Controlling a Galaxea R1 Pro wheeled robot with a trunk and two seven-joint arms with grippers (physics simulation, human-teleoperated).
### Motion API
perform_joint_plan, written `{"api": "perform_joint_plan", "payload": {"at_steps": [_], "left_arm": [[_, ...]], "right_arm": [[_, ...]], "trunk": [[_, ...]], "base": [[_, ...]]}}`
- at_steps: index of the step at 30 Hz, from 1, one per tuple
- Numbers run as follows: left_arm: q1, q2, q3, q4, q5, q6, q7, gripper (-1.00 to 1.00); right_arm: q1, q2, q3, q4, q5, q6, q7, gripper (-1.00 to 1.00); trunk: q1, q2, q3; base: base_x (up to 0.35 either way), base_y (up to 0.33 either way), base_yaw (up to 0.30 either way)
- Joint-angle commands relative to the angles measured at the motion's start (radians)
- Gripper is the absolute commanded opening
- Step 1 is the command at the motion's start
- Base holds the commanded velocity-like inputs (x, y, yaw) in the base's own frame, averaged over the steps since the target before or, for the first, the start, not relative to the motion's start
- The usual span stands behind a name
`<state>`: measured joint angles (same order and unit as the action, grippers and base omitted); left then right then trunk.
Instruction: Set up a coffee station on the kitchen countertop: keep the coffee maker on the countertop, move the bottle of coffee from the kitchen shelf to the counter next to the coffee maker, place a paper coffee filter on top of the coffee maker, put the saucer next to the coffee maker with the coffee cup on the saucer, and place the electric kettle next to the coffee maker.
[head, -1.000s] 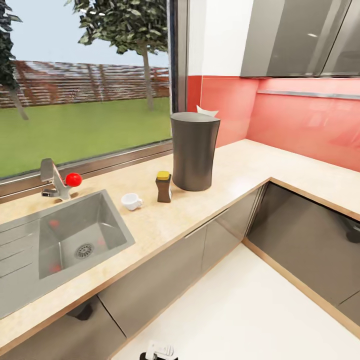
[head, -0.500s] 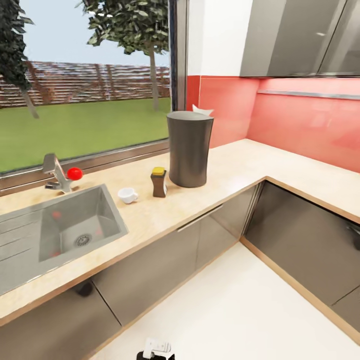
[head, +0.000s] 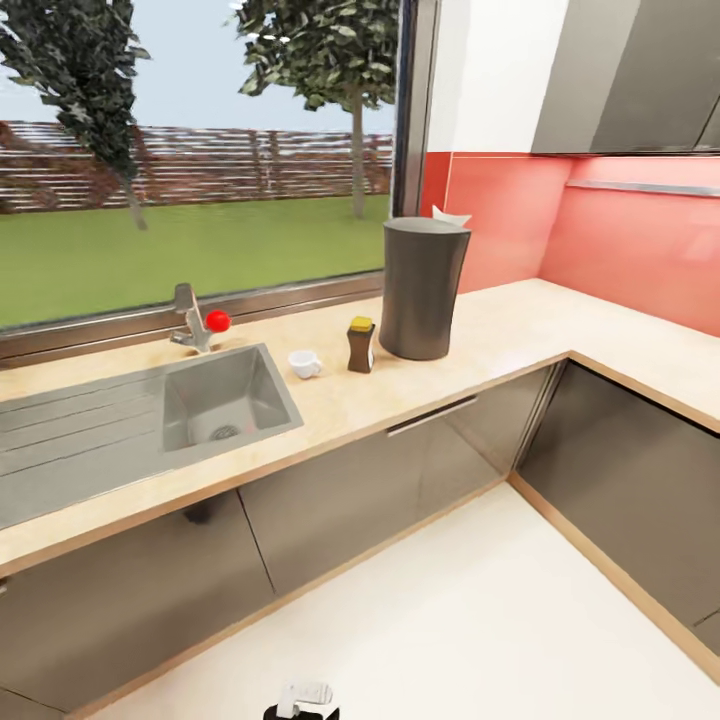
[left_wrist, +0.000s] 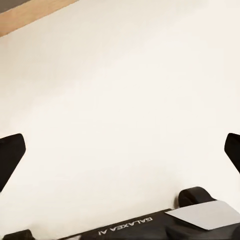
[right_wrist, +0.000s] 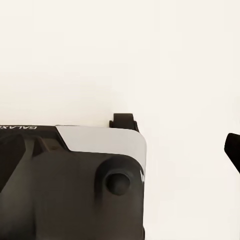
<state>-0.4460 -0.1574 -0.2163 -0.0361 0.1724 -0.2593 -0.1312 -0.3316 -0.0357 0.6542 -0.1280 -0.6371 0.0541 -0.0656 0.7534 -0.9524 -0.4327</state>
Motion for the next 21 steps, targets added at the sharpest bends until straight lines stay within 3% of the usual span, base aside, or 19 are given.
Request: {"api": "perform_joint_plan", "payload": {"at_steps": [1,5,7,13,17,21], "left_arm": [[-0.001,0.014,-0.008,0.003,0.01,-0.003,-0.003,1.0],[-0.001,0.081,0.006,0.005,0.011,-0.002,-0.004,1.0],[0.0,0.162,0.042,0.007,0.012,-0.002,-0.004,1.0],[0.0,0.193,0.116,0.005,0.023,-0.001,-0.004,1.0],[0.0,0.259,0.149,0.006,0.028,0.0,-0.005,1.0],[0.019,0.303,0.188,0.008,0.045,0.008,-0.005,1.0]], "right_arm": [[0.0,-0.001,0.008,-0.004,-0.007,0.006,-0.006,1.0],[0.0,-0.001,0.008,-0.004,-0.007,0.006,-0.006,1.0],[0.0,-0.001,0.009,-0.004,-0.007,0.006,-0.006,1.0],[0.0,-0.001,0.01,-0.004,-0.007,0.006,-0.007,1.0],[0.0,-0.001,0.01,-0.004,-0.007,0.006,-0.007,1.0],[0.0,-0.001,0.01,-0.004,-0.007,0.006,-0.007,1.0]], "trunk": [[0.0,-0.001,-0.001],[0.0,-0.001,-0.001],[0.0,-0.001,-0.001],[0.0,-0.001,-0.001],[0.0,-0.001,-0.001],[0.0,-0.001,-0.001]], "base": [[-0.253,-0.005,0.274],[-0.215,-0.003,0.275],[-0.069,-0.001,0.275],[-0.012,0.0,0.21],[-0.001,0.0,0.032],[0.0,0.0,0.015]]}}
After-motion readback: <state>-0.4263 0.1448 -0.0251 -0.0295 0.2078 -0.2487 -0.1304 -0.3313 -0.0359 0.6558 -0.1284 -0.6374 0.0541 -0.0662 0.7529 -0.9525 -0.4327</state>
